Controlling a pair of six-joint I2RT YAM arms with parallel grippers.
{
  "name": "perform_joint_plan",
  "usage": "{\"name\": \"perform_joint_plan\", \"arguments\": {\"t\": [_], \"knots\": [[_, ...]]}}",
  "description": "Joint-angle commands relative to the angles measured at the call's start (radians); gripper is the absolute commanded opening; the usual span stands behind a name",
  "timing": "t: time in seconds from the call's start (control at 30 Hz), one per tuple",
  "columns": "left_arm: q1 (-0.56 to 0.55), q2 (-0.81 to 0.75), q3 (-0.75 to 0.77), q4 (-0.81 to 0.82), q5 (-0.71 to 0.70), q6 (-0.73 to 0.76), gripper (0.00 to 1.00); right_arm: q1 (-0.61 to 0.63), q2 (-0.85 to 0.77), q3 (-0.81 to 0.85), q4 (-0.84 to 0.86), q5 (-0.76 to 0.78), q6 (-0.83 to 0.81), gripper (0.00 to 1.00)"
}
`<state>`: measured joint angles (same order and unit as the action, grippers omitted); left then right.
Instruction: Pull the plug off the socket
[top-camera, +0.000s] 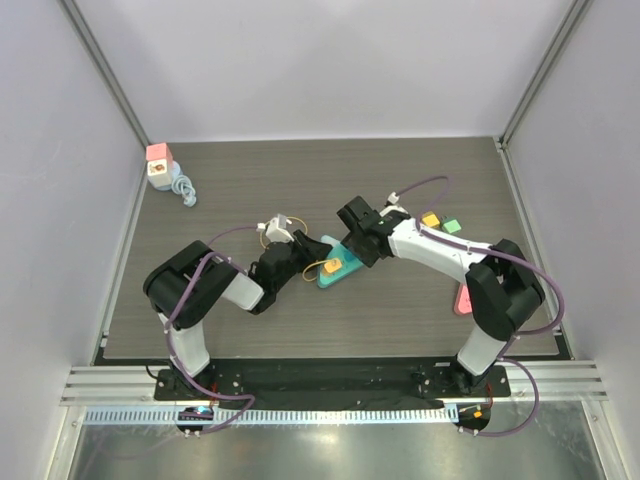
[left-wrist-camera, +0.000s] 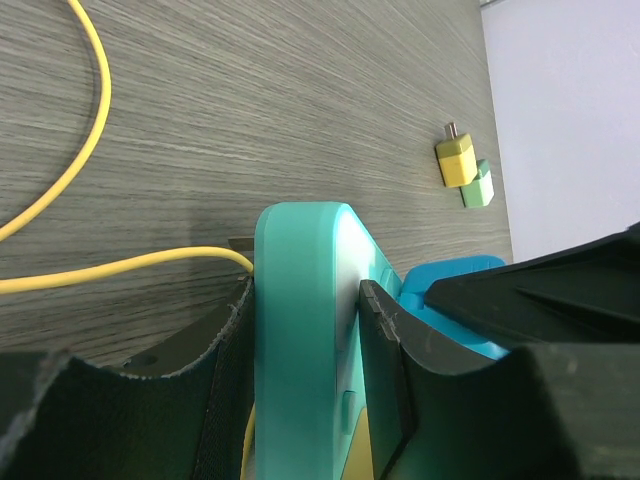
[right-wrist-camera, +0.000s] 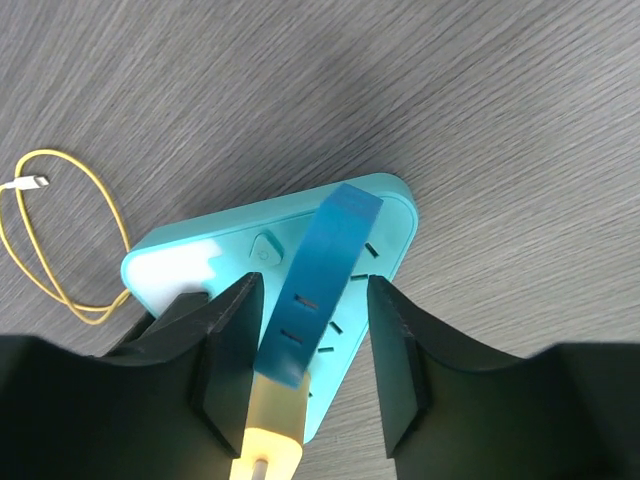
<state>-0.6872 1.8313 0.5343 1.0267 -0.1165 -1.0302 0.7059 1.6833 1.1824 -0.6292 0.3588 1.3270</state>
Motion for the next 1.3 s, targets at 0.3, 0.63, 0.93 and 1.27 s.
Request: {"name": "perform_joint_plan", "arguments": {"t": [0.3,0.63,0.93,1.27], "knots": [[-0.002,-0.020,0.003,-0.068,-0.061,0.081,0.00,0.000,0.044,-0.037,0.063,0.017,0.046,0.38],[-0.023,-0.035,0.026,-0.154,-0.110,0.102,0.00,-0.014,0.092,0.016,0.075,-0.009,-0.077,0.16],[-0.026,-0.018,0.093,-0.315,-0.169,0.085,0.00,-0.014,0.043,0.010,0.077,0.037,-0.140,0.01],[-0.092,-0.033,0.170,-0.499,-0.350,0.107,0.00,-0.016,-0.065,-0.063,0.095,0.071,-0.120,0.01]]}}
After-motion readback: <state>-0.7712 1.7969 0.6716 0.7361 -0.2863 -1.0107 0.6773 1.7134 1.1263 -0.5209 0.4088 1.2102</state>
